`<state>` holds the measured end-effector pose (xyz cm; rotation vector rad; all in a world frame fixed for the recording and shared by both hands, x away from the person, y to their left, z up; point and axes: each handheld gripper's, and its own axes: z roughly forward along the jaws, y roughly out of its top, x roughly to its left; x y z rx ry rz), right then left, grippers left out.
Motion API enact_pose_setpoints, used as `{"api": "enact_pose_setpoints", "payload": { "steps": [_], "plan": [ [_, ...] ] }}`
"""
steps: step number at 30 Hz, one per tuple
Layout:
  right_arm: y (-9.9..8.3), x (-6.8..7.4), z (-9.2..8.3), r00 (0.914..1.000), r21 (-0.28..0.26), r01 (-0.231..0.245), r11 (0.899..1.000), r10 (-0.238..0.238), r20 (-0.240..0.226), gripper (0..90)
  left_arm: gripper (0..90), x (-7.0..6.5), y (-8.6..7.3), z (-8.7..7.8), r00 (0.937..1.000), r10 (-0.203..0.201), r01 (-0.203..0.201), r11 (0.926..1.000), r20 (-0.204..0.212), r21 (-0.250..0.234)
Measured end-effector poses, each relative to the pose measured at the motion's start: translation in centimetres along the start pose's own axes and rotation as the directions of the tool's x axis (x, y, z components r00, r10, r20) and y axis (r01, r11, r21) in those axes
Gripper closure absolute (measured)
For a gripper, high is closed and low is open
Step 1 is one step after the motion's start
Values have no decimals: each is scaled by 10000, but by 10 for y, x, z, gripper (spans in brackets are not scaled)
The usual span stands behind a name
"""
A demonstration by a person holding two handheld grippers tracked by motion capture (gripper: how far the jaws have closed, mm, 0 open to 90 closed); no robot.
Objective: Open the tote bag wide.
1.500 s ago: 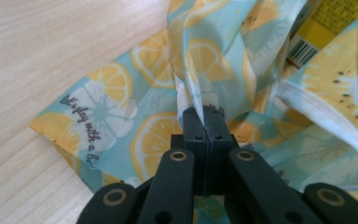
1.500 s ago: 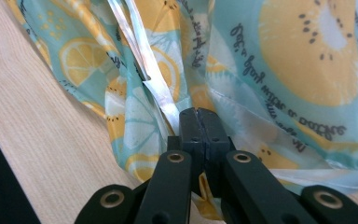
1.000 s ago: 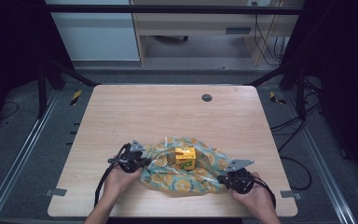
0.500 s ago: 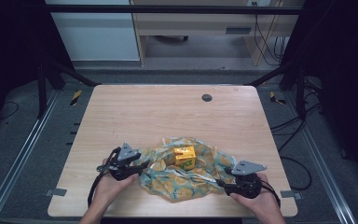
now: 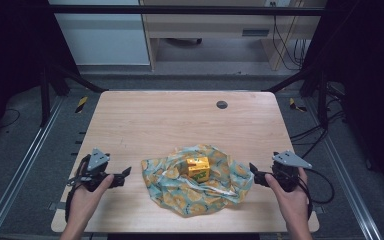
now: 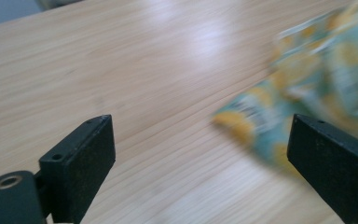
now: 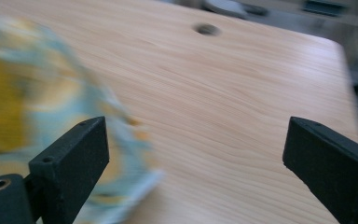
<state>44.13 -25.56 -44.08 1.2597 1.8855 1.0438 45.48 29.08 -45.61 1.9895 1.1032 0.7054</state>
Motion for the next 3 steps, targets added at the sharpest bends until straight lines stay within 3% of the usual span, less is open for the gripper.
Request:
{"api": "enact_pose_setpoints", "payload": {
  "steps": [2,3],
  "plan": [
    [-10,-6,10,9947,364,-64,9993,27,1025,109,71,11,-9,2,9994,-303,307,9992,-174,244],
    [-15,-9,15,9926,588,-147,9982,75,1214,111,71,15,-12,3,9987,-501,504,9981,-106,342]
  ]
}}
